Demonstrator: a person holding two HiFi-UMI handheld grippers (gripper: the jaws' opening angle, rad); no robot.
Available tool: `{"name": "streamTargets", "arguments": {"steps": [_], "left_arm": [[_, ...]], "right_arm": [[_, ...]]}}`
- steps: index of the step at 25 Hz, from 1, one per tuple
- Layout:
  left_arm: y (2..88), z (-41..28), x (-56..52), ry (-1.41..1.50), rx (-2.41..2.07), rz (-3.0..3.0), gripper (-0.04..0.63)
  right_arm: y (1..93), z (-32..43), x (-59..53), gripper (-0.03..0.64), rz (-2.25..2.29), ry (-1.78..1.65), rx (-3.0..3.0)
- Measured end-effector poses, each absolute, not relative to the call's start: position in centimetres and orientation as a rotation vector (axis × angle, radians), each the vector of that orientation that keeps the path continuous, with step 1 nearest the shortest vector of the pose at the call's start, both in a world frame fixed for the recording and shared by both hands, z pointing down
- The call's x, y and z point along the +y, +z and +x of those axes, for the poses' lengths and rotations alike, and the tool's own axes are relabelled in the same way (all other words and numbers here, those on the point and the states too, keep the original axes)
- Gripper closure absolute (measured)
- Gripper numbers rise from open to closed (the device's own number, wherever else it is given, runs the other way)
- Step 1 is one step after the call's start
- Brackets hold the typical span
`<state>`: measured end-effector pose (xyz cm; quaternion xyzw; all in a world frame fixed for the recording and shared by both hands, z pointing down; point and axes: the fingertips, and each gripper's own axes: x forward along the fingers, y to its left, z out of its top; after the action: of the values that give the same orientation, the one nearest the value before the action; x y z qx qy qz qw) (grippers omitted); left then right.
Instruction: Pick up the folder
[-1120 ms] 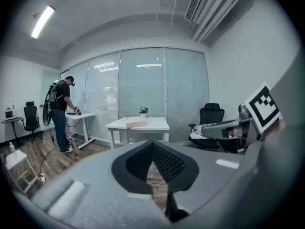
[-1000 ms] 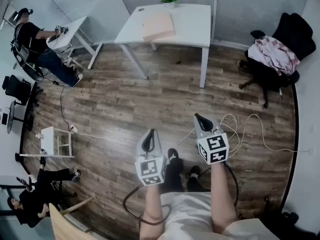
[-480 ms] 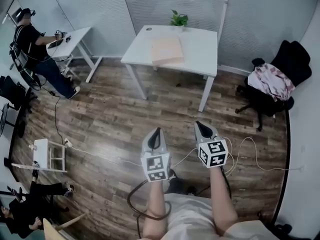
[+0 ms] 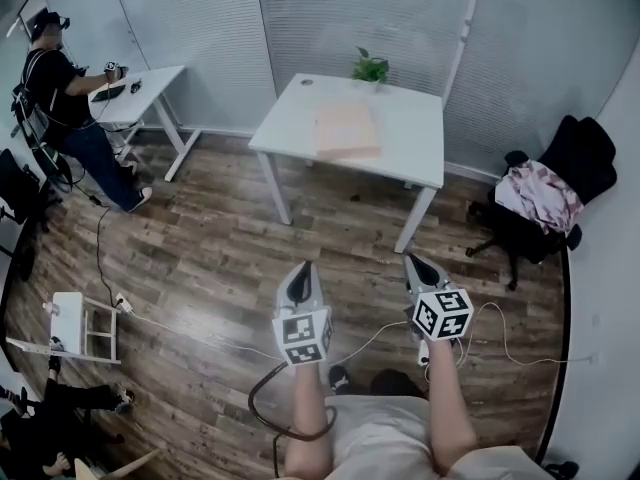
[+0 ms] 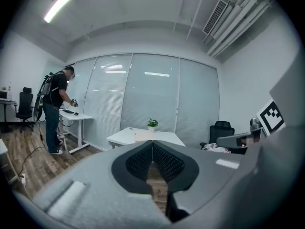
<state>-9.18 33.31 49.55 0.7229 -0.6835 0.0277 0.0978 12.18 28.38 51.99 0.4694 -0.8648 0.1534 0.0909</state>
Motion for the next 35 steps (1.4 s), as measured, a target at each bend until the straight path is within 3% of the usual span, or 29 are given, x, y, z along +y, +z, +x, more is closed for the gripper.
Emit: {"name": "streamTargets", "arguments": {"steps": [16, 35], "left_arm": [[50.4, -14.2, 27.0, 0.101, -2.055, 2.115, 0.586], [49.1, -12.7, 9.2, 0.231, -1.957, 2.21, 0.588]], "right_arm": [[53.5, 7.3, 21.3, 0.615, 1.342, 0.439, -2.57], [53.1, 8.0, 3.8, 0.615, 1.465, 0.601, -2.626]]}}
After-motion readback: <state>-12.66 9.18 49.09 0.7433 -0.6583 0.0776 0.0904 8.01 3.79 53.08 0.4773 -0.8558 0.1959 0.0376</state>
